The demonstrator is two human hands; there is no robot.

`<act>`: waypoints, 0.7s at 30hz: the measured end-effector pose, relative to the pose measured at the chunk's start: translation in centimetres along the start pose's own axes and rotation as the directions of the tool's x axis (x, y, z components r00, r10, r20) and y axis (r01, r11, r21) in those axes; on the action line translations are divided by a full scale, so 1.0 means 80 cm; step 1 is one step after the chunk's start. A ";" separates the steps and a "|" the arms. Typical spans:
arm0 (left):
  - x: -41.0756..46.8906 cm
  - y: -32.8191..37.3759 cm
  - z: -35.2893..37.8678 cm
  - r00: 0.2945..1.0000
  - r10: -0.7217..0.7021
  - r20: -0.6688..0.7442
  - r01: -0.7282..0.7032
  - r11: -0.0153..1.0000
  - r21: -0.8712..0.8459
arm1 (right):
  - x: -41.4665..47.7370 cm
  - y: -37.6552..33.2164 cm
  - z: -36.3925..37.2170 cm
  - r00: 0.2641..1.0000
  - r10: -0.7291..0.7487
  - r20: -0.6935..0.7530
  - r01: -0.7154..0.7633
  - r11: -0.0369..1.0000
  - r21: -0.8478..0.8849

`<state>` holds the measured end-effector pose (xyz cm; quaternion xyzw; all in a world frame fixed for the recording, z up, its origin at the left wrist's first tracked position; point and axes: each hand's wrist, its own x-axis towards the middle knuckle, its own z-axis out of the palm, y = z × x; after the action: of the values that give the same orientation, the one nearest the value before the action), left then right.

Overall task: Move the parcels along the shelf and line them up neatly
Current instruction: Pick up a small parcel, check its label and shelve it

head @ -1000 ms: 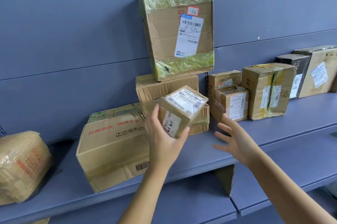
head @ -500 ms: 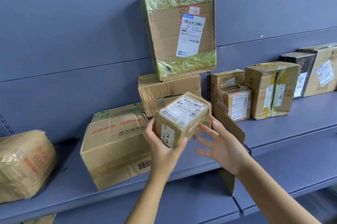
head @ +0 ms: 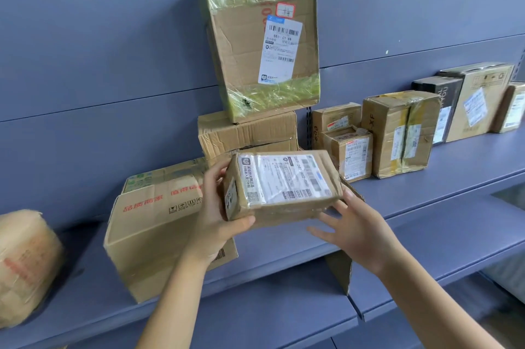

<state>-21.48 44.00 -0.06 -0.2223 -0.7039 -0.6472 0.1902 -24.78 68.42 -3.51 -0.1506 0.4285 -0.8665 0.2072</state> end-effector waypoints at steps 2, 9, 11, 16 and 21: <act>-0.002 -0.008 0.032 0.966 0.157 -0.205 -0.129 0.982 0.140 | -0.003 0.006 -0.001 0.995 0.034 -0.098 -0.030 0.999 0.043; -0.049 -0.063 0.162 0.859 0.374 -0.350 -0.253 0.904 0.346 | -0.018 0.022 0.029 0.993 -0.075 0.096 0.072 0.997 0.028; -0.062 -0.073 0.166 0.863 0.423 -0.277 -0.292 0.864 0.411 | -0.026 0.014 0.020 0.991 -0.124 0.043 0.125 0.992 -0.026; -0.068 -0.090 0.144 0.829 0.467 -0.309 -0.381 0.875 0.299 | -0.040 -0.002 0.008 0.980 -0.199 0.017 0.198 0.957 -0.211; -0.054 -0.094 0.139 0.900 0.291 -0.324 -0.237 0.951 0.197 | -0.055 -0.012 -0.007 0.976 -0.211 -0.057 0.195 0.958 -0.211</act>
<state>-21.89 54.35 -9.66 -0.1821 -0.6695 -0.5888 0.4146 -21.47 71.48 -3.42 -0.1798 0.5051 -0.8400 0.0834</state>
